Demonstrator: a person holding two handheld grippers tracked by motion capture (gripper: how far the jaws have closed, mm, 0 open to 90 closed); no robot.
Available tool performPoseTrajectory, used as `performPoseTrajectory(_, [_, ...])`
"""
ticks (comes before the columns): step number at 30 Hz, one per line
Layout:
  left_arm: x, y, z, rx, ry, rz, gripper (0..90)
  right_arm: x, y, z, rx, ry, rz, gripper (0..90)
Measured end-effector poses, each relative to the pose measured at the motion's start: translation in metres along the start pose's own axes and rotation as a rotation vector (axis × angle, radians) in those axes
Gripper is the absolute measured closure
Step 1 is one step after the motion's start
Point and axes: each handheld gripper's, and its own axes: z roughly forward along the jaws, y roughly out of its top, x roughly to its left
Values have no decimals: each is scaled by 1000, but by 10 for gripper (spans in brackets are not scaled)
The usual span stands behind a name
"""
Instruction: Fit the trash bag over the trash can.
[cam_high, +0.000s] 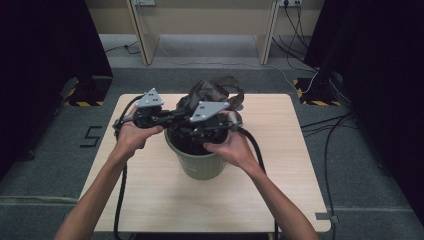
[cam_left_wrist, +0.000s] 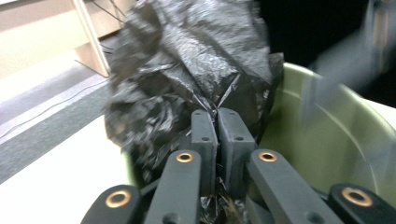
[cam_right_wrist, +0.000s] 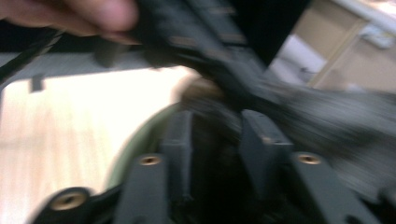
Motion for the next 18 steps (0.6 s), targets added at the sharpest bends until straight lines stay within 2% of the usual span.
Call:
performPoseTrajectory(1, [1, -4, -5, -4, -1, -5, 862, -7, -1, -9, -13, -18, 21, 556])
performPoseTrajectory(2, [1, -4, -5, -4, -1, -5, 863, -7, -1, -9, -13, -18, 21, 556])
performPoseTrajectory(3, [0, -12, -13, -7, -8, -12, 863, -24, -5, -28, -45, -79, 69, 508])
performPoseTrajectory(4, [0, -12, -13, -7, -8, -12, 863, -24, -5, -28, -45, -79, 69, 508])
performPoseTrajectory(5, [-2, -19, -17, -8, -11, -12, 862, -42, -10, -41, -41, -154, 117, 461])
performPoseTrajectory(7, [-5, -24, -19, -3, -16, -5, 860, -58, -16, -47, -27, -205, 161, 437])
performPoseTrajectory(10, [-6, -30, -20, -1, -24, -8, 857, -80, -25, -43, 23, -294, 215, 388])
performPoseTrajectory(11, [-7, -31, -21, -2, -27, -13, 855, -86, -29, -41, 31, -298, 245, 377])
performPoseTrajectory(12, [-7, -31, -21, -2, -27, -13, 853, -86, -29, -41, 31, -298, 245, 377])
performPoseTrajectory(13, [-8, -33, -21, -2, -31, -13, 851, -97, -37, -35, 38, -264, 301, 355])
performPoseTrajectory(14, [-9, -33, -21, 1, -31, -9, 851, -100, -41, -30, 45, -251, 322, 351])
performPoseTrajectory(15, [-9, -33, -21, 1, -31, -9, 849, -102, -45, -27, 67, -257, 332, 345])
performPoseTrajectory(17, [-11, -33, -20, 7, -30, -1, 847, -109, -53, -20, 117, -316, 347, 339])
performPoseTrajectory(18, [-11, -33, -20, 7, -30, -1, 846, -109, -53, -20, 117, -316, 347, 339])
